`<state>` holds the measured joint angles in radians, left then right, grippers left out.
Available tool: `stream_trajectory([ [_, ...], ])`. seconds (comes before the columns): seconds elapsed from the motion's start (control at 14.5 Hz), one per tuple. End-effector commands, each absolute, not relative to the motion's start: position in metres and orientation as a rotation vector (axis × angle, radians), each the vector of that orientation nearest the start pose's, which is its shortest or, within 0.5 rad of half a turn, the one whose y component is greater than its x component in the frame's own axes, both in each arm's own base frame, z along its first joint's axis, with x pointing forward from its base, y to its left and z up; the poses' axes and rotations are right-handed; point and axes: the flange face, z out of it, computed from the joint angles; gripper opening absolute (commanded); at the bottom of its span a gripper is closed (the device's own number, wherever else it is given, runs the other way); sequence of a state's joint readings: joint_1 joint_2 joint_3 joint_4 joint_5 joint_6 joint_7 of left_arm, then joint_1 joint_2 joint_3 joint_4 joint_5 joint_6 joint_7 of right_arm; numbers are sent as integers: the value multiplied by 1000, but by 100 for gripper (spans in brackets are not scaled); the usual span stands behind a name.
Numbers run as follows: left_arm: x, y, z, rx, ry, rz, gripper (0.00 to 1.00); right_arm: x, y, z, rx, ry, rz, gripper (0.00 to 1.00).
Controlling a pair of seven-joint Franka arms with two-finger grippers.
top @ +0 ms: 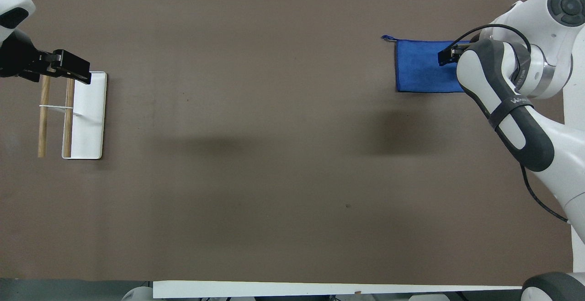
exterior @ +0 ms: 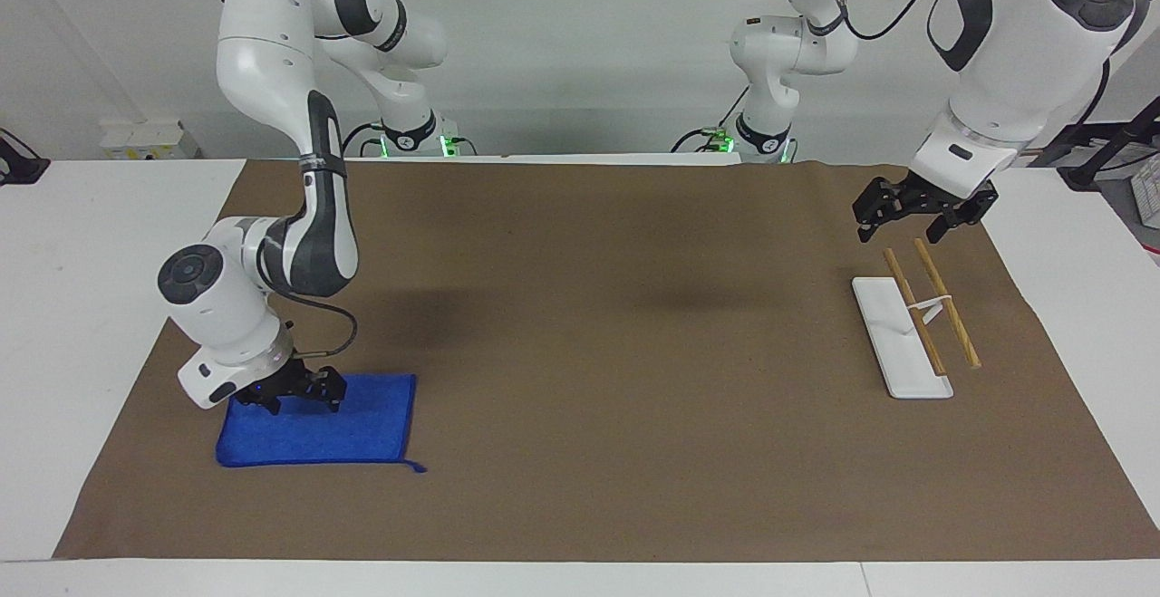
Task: Right arm passes towel to left arm to hang
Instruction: 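Reach the right gripper down onto the blue towel's near edge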
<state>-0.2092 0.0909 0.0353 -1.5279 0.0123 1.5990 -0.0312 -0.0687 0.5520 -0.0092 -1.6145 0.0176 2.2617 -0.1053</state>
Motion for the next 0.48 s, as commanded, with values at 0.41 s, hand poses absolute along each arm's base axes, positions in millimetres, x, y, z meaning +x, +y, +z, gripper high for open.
stream_trajectory([
  [0.41,575,-79,596,-3118,164,31,99,692,-56,280,-3132,-31,-177,97],
])
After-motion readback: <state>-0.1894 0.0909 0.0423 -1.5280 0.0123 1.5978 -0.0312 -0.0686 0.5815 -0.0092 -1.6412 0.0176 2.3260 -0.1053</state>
